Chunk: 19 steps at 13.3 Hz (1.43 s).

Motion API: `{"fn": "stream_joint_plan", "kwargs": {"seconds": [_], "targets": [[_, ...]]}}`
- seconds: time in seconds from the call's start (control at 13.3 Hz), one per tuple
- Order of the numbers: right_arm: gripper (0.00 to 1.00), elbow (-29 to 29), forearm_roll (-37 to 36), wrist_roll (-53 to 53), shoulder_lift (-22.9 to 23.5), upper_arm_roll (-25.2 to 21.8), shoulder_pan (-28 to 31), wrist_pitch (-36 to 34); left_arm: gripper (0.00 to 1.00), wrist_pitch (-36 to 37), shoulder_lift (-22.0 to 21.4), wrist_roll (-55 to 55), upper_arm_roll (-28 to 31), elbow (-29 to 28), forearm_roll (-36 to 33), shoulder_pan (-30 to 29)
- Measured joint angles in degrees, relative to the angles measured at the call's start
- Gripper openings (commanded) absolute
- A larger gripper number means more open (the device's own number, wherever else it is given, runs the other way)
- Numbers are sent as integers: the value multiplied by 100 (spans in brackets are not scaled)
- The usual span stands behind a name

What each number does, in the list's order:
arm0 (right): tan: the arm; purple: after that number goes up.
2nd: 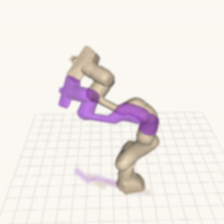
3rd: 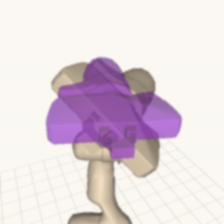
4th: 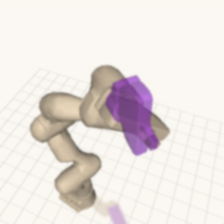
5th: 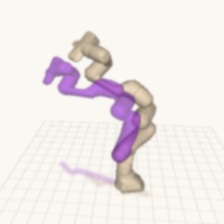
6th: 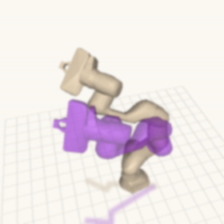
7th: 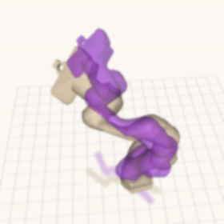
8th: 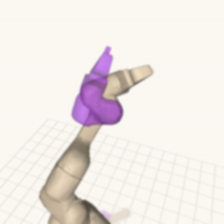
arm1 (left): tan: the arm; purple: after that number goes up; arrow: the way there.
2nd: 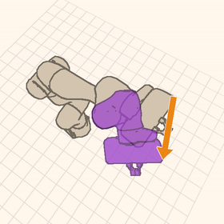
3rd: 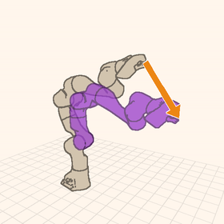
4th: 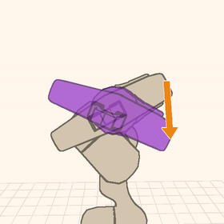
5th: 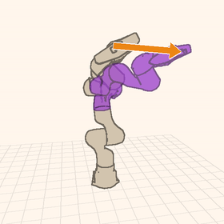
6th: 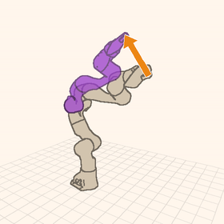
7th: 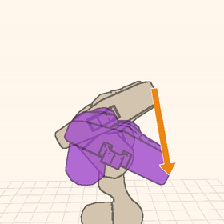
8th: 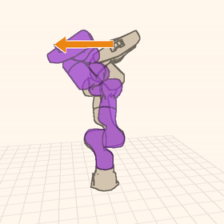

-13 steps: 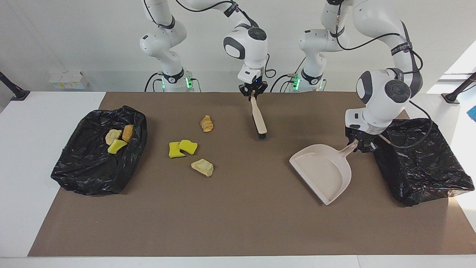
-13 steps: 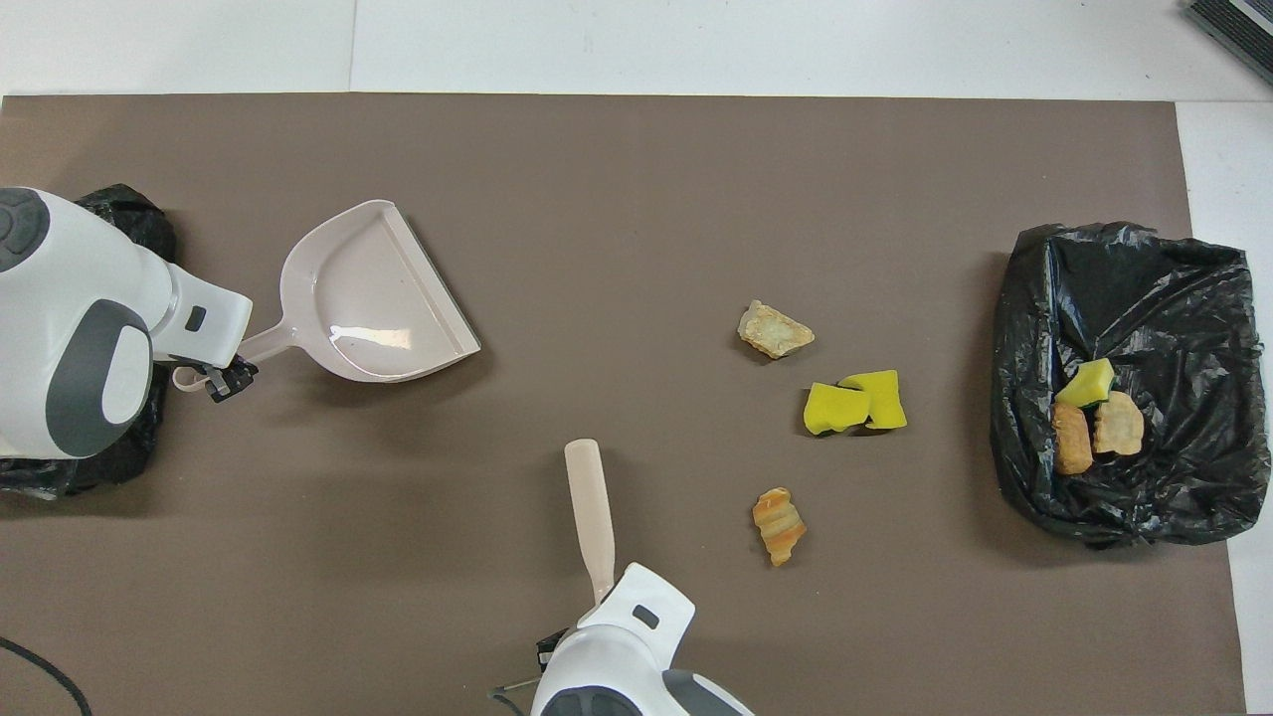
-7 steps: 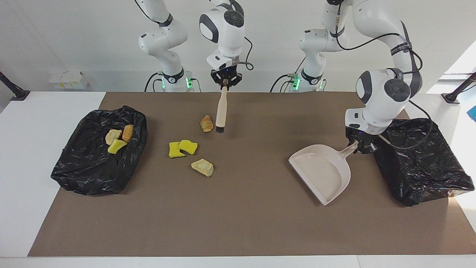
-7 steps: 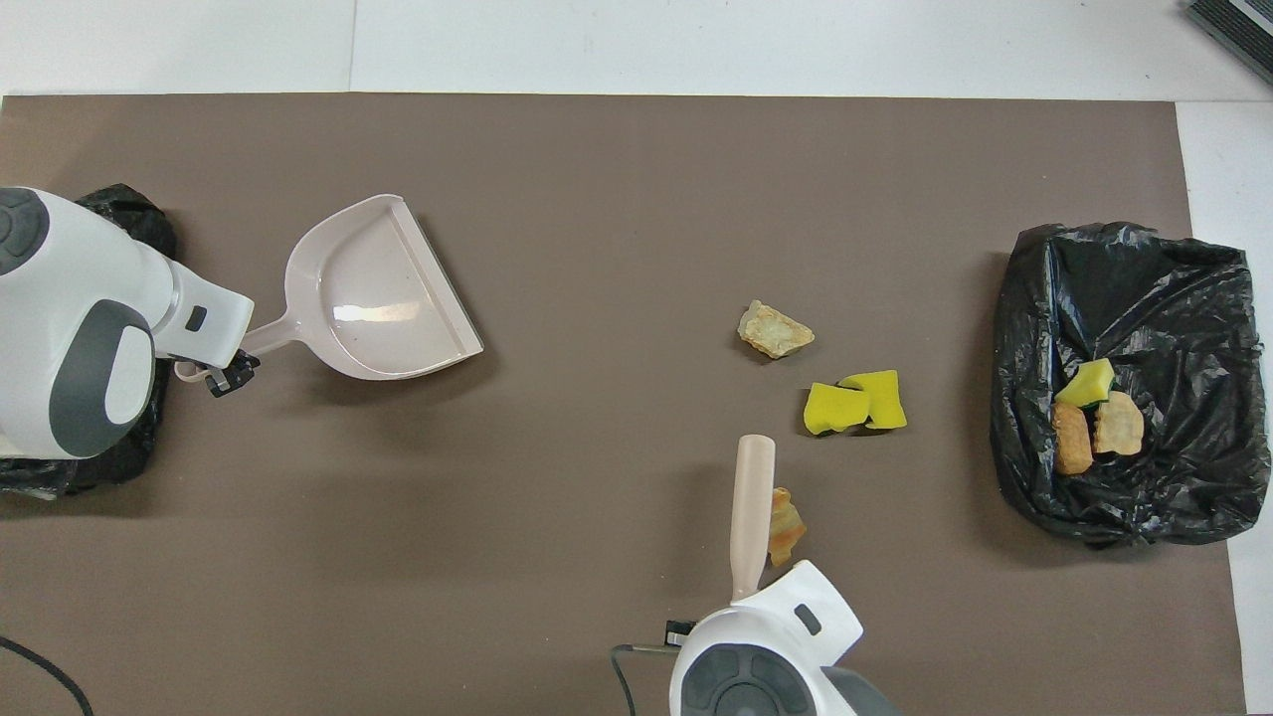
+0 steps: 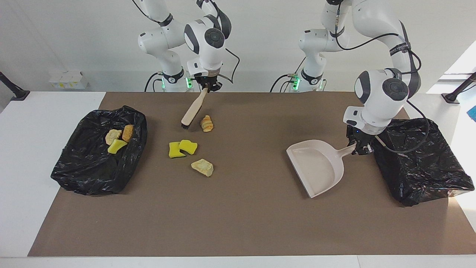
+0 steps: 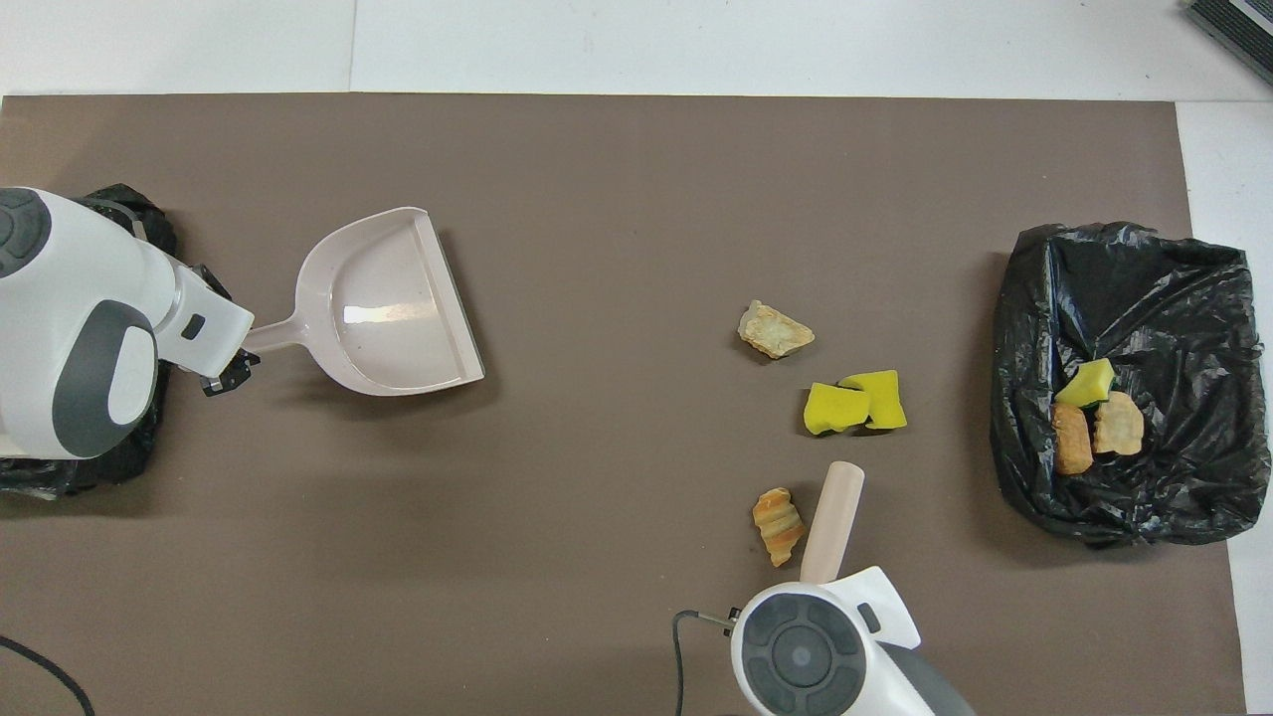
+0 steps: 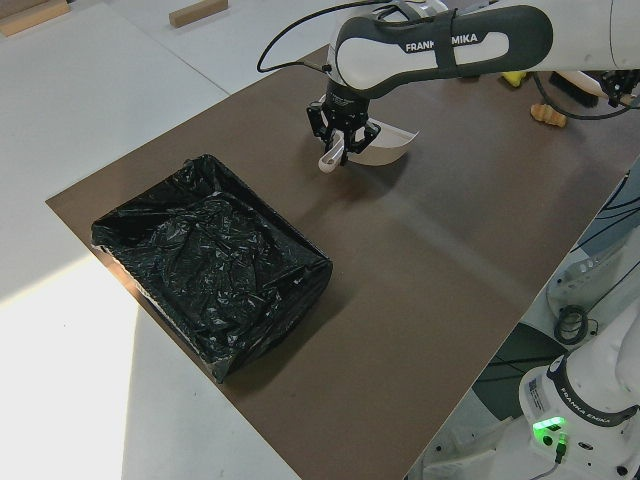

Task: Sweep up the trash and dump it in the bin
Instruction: 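Lower the dustpan with the left gripper while the right gripper carries the brush, then sweep the trash pieces toward the dustpan with the brush in the right gripper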

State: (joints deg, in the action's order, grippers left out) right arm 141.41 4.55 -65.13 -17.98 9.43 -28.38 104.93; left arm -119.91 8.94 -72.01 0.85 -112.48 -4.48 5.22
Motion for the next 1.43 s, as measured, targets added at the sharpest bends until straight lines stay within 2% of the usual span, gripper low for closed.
{"fn": "stream_joint_plan", "kwargs": {"seconds": [0.23,0.38,0.53,0.68,0.91,1.06,1.21,1.43], "targets": [[0,194,198,-498,167,55,-238,585,0,-22,-47,-68,-18,-159,-37,64],[0,196,206,-561,416,60,-300,1104,0,-229,-225,-87,-24,-530,-256,151],[0,-9,206,-561,721,45,-271,1489,0,-511,-464,-87,-33,-992,-316,224],[0,-489,201,-561,1193,31,-207,1777,0,-628,-670,39,-35,-1300,-316,409],[0,-1555,105,-505,1970,13,71,1816,0,-627,-832,731,-50,-1501,-316,901],[0,-1998,42,-293,2277,7,110,1816,0,-630,-824,1472,-61,-1574,-316,1243],[0,-2127,29,220,2375,7,106,1796,0,-636,-807,2141,-77,-1579,-317,1482],[0,-2231,4,961,2308,-2,302,1628,0,-642,-807,2464,-73,-1579,-317,1519]]}}
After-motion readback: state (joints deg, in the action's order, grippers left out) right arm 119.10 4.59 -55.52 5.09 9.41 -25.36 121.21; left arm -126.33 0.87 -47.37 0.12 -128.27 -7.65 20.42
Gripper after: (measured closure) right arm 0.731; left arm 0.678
